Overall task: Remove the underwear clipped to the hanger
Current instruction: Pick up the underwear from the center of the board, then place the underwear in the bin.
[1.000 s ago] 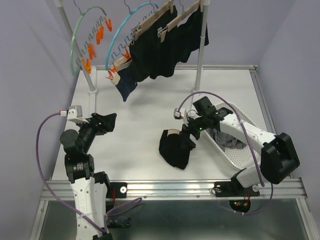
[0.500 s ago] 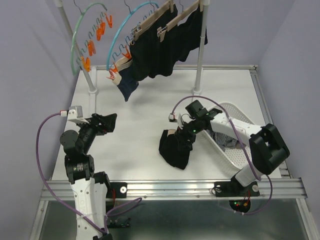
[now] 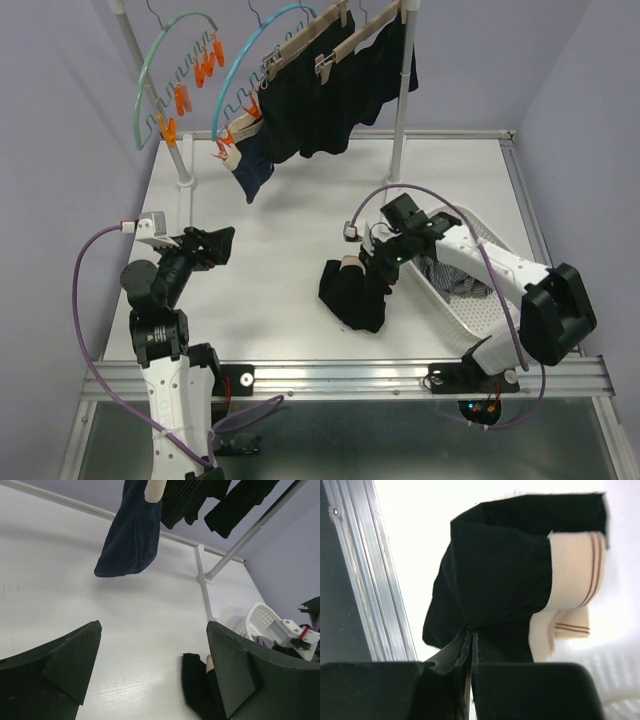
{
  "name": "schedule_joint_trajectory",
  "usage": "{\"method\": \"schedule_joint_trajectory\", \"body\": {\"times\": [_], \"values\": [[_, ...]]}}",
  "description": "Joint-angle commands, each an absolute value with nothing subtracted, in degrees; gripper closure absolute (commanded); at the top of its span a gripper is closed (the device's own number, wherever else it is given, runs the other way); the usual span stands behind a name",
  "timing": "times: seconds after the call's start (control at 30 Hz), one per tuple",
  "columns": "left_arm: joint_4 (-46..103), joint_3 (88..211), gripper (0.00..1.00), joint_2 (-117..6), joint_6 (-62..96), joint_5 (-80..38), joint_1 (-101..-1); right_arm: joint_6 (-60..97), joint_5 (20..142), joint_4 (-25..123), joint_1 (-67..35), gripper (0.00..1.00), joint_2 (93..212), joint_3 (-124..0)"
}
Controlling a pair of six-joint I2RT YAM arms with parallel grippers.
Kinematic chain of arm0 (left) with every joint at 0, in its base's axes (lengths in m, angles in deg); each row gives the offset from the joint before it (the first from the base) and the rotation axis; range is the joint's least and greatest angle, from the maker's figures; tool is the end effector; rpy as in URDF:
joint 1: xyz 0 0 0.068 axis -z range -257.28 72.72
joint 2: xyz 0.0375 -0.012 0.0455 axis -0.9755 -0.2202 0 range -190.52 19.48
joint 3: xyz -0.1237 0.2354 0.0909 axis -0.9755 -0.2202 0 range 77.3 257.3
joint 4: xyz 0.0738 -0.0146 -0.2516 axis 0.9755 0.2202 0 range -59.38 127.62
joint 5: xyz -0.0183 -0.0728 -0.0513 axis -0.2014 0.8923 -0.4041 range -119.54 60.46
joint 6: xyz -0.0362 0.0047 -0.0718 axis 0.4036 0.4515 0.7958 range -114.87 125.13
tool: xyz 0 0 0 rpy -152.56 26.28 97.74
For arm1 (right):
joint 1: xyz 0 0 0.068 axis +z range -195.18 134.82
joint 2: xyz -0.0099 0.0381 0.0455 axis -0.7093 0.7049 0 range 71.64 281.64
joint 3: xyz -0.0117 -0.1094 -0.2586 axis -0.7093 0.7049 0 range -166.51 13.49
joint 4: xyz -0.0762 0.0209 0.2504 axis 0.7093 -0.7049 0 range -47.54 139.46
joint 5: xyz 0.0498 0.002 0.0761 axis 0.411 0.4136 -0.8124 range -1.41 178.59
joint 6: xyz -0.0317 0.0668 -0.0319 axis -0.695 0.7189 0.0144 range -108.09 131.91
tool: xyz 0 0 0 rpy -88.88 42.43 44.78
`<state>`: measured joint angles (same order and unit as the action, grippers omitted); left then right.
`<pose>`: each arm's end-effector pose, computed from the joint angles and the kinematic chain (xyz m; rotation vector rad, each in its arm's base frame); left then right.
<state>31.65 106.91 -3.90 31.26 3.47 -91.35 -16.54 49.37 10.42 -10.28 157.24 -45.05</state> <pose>0.1450 -0.0027 0.3200 -0.0563 1.5226 -0.5939 0.2189 0.2063 0.2096 -1.5376 2.1177 0.9591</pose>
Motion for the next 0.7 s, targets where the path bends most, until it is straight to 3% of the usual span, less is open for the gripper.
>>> {"method": "schedule_joint_trajectory", "body": {"times": [0.0,0.17,0.37,0.67], "values": [[27.98,106.66,0.02,-3.20,30.27,4.91,-90.90,-23.94,50.44,3.16,-12.91,0.99,148.40,-54.69],[27.98,106.66,0.02,-3.02,30.18,5.00,-90.55,-26.67,58.25,-2.91,-16.34,0.99,142.31,-62.61],[27.98,106.66,0.02,-2.67,30.27,4.82,-90.46,-25.62,63.70,-3.71,-27.32,0.99,136.08,-70.95],[27.98,106.66,0.02,-2.49,30.18,5.00,-90.02,-24.22,72.93,-3.80,-34.19,1.00,130.09,-75.89]]}}
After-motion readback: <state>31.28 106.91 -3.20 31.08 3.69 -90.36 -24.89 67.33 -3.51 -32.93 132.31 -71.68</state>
